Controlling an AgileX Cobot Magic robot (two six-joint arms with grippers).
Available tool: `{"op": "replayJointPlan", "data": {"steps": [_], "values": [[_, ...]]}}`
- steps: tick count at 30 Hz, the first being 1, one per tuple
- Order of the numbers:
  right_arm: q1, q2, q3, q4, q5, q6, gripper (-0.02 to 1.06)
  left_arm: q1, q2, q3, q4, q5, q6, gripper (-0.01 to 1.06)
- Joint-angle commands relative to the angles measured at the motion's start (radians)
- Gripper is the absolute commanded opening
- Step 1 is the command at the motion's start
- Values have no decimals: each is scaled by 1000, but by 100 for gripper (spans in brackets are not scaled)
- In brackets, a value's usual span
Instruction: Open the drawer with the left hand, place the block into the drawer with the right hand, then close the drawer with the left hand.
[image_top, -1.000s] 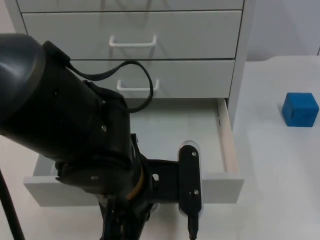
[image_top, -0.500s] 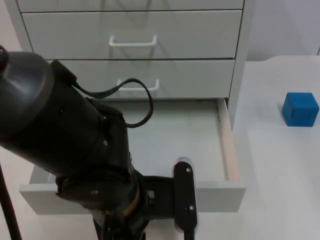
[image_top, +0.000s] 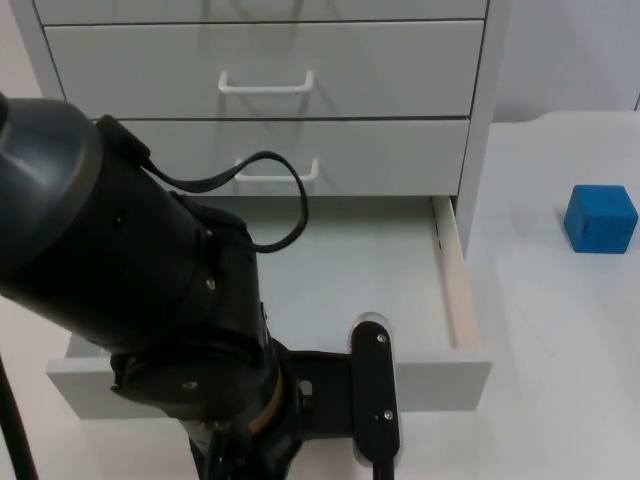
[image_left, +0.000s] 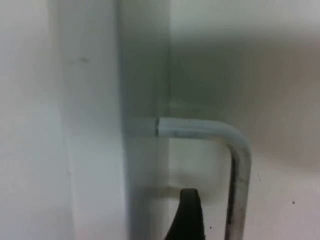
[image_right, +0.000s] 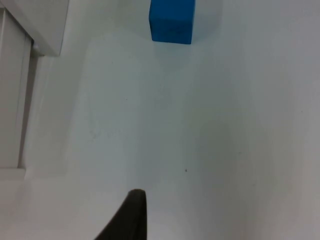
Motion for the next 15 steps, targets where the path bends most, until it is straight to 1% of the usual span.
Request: {"op": "replayJointPlan", "data": {"steps": [1,5,9,12,15], "values": [[3,-2,-6,2,-14,3,104,0,-6,1,3,12,-17,69],[3,-2,-6,-1,-19,3,104,0,-40,1,15,28,-17,69],[3,-2,-6,-1,-19,3,104,0,-89,1,12,61,-17,69],[3,-2,-6,-1,-19,3,104,0,-159,1,-7,102,-17,69],[3,-2,-6,-1,-19,3,104,0,-204,1,-16,114,-17,69]]}}
